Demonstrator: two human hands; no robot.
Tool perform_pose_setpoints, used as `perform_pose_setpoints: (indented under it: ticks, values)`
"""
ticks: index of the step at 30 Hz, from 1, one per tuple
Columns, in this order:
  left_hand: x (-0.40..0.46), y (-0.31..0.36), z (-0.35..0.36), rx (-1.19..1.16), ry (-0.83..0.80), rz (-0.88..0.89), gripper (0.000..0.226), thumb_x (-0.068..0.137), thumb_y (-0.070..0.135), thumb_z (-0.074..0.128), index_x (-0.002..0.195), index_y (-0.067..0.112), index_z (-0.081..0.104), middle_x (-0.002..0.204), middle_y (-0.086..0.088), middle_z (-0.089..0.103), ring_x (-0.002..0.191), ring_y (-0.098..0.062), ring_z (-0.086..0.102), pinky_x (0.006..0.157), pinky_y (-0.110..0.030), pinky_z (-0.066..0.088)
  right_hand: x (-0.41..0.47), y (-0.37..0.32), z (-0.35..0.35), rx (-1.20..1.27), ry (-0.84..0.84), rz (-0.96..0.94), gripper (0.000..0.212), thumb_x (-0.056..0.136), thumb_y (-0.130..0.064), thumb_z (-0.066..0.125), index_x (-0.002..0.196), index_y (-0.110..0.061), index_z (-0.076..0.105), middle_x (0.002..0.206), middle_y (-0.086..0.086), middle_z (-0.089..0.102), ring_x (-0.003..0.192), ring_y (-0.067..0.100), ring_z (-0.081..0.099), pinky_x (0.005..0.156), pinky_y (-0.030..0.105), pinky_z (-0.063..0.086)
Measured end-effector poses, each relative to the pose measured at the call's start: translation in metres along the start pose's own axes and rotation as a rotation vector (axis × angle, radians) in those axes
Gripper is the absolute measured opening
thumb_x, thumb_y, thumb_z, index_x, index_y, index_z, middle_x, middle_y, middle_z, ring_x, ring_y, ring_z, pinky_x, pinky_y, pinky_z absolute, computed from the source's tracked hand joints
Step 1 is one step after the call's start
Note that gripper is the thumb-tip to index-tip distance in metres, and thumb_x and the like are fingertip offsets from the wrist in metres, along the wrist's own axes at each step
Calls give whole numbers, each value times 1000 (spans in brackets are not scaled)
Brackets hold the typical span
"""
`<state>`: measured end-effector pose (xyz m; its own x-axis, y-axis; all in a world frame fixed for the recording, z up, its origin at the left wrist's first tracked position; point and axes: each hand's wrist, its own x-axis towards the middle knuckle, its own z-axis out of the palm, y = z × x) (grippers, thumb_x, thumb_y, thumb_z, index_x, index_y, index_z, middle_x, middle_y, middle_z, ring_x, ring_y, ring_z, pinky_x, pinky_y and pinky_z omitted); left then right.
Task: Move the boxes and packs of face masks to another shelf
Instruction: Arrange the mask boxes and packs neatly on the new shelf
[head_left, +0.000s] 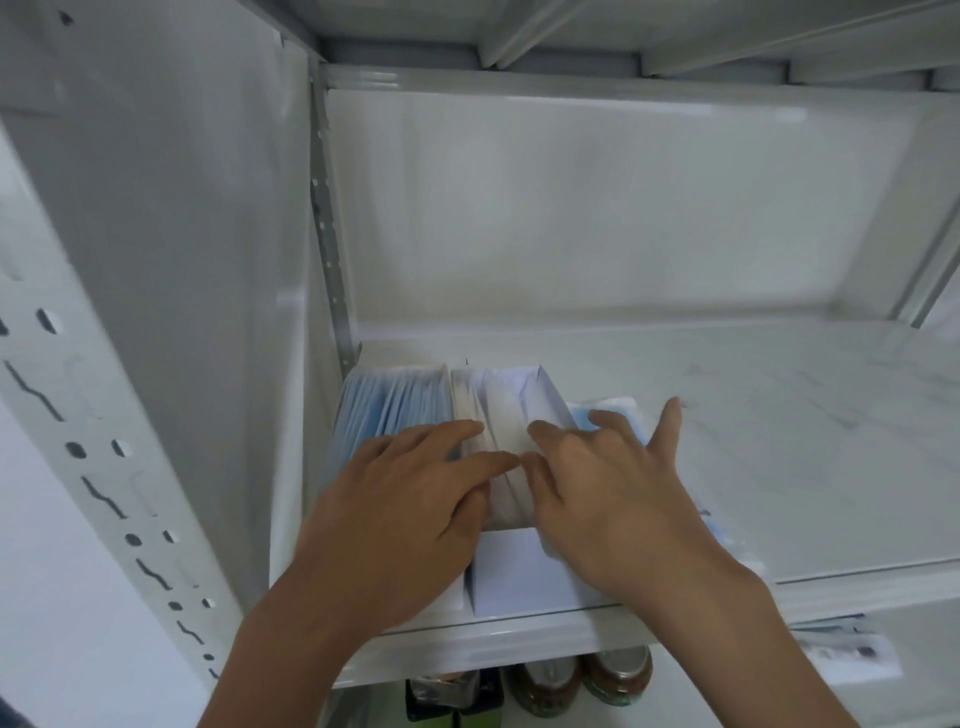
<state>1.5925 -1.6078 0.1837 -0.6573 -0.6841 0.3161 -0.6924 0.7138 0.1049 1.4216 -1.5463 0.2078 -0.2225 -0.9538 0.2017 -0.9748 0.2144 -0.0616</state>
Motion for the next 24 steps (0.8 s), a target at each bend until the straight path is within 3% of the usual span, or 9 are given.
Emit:
perform_pose_setpoints:
  ticks: [5, 11, 14, 16, 20, 24]
  values:
    - [0, 1, -1, 2, -3, -6, 64, 93, 49, 6, 151, 50, 34, 158, 18, 39, 144, -5, 36, 115, -32, 28, 11, 1, 1, 193, 86, 17, 27, 95, -32, 42, 113, -32, 62, 97, -7, 69, 110, 22, 52, 114, 67, 10]
    - [-1, 1, 0, -33, 29, -17, 65, 91, 51, 6, 141, 49, 48, 156, 20, 41, 142, -4, 37, 116, -34, 28, 19, 20, 10, 372, 184, 49, 17, 92, -30, 52, 93, -28, 69, 91, -9, 72, 96, 17, 60, 100, 49, 37]
    - [-1, 1, 1, -30, 59, -14, 60, 93, 49, 10, 134, 46, 53, 152, 20, 47, 138, -3, 42, 113, -30, 30, 17, 20, 12, 277, 184, 35, 21, 93, -37, 49, 94, -28, 68, 92, -9, 70, 101, 19, 59, 107, 55, 32]
    - [0, 1, 1, -19, 69, -9, 57, 95, 47, 13, 132, 42, 55, 148, 17, 51, 134, -5, 48, 110, -30, 34, 16, 17, 10, 282, 104, -33, 30, 96, -48, 46, 109, -33, 68, 107, -13, 70, 115, 19, 55, 114, 59, 22]
    - [-1, 3, 1, -28, 88, -17, 52, 100, 47, 19, 133, 38, 58, 143, 13, 59, 129, -9, 56, 106, -31, 40, 11, 16, 10, 423, 64, -136, 45, 98, -53, 45, 131, -28, 62, 127, -7, 65, 126, 20, 45, 111, 39, 30]
    - [0, 2, 0, -46, 84, -14, 52, 101, 56, 17, 131, 44, 57, 146, 20, 54, 134, -2, 48, 107, -30, 37, 9, 20, 14, 475, 4, -108, 45, 98, -48, 50, 140, -31, 53, 138, -9, 55, 134, 18, 40, 118, 47, 26]
